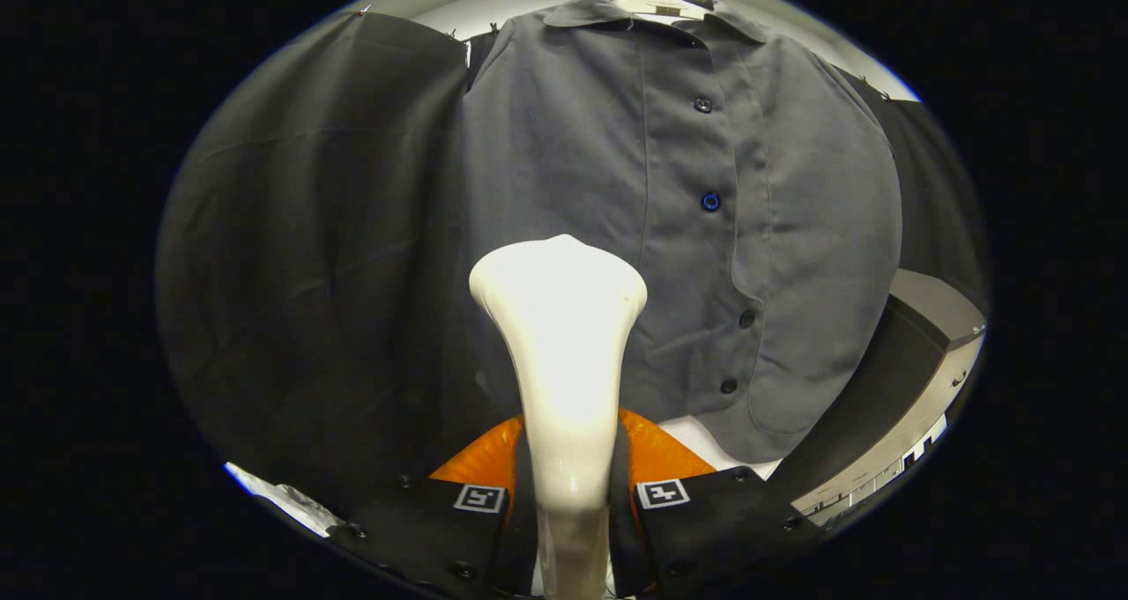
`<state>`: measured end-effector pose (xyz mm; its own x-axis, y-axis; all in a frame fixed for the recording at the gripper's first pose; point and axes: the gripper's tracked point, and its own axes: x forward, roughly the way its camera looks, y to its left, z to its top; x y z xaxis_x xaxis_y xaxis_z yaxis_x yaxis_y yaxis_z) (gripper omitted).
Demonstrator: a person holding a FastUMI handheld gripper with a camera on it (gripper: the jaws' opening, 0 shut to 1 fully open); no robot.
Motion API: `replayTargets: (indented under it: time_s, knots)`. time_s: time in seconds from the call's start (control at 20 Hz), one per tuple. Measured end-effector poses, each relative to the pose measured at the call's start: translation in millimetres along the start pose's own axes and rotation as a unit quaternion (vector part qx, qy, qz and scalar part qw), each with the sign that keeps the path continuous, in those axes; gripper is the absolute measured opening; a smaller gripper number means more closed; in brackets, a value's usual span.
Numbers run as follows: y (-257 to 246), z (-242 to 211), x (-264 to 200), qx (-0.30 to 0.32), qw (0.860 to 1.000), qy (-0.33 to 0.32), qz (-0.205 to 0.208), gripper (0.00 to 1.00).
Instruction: Iron the clothes twice with a garment steamer, once on the left side and once on the right side.
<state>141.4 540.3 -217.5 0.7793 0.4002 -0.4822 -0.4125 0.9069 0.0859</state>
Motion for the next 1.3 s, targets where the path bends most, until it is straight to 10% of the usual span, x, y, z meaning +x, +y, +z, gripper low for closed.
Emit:
replayTargets:
  time_s: [0.7,1.3]
  knots:
    - [15.3,-79.8,-6.5,-0.011,0.997,0.076,0.014,0.41]
    - [-20.3,-20.1,-62.1,-0.013,0.999,-0.009,0.034,0.41]
